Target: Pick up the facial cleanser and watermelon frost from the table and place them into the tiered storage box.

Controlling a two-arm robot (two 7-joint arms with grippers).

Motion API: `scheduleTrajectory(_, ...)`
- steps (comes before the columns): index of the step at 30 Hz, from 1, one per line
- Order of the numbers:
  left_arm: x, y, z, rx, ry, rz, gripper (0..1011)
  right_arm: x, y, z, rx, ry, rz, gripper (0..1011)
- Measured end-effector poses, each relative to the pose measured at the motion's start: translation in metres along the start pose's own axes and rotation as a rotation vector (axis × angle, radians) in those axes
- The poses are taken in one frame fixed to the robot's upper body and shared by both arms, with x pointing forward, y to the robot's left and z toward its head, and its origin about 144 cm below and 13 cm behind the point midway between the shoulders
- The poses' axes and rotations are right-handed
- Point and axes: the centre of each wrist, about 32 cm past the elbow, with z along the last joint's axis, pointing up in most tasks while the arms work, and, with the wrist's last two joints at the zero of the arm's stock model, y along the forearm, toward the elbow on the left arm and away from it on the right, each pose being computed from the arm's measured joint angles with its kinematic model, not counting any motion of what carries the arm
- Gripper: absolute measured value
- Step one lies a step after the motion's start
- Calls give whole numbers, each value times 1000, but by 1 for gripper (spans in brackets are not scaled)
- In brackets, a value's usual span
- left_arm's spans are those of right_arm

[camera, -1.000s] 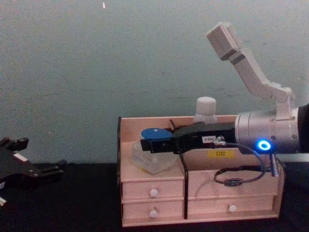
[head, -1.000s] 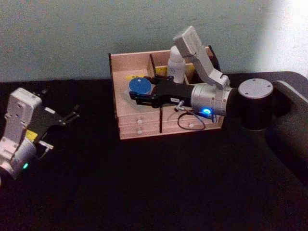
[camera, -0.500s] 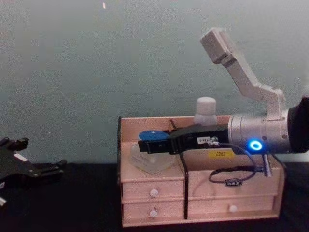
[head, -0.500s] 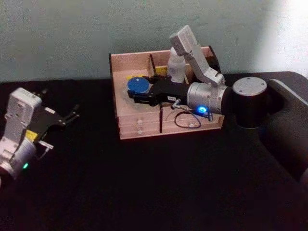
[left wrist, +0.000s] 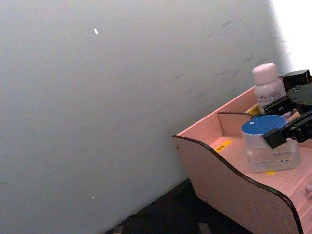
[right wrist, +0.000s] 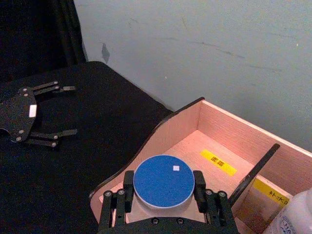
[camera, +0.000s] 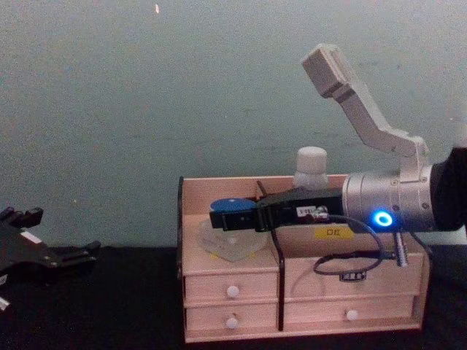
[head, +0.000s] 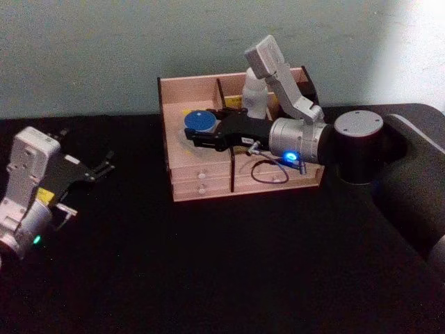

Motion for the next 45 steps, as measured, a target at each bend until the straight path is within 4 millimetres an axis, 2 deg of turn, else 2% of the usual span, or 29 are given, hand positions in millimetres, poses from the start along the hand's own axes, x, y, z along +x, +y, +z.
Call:
scheduleTrajectory(20,0,0,0,0,0,0,1001,0,0,0,-2,-2,0,731)
scheduleTrajectory(26,0,0,0,0,0,0,1001,0,-1,-1,-5,-1,0,850)
scheduleTrajectory(31,0,0,0,0,0,0,1001,0,-1,-1,-5,-1,0,1002)
scheduleTrajectory(45,0,0,0,0,0,0,1001,0,-1,0,-3,-2,0,1003)
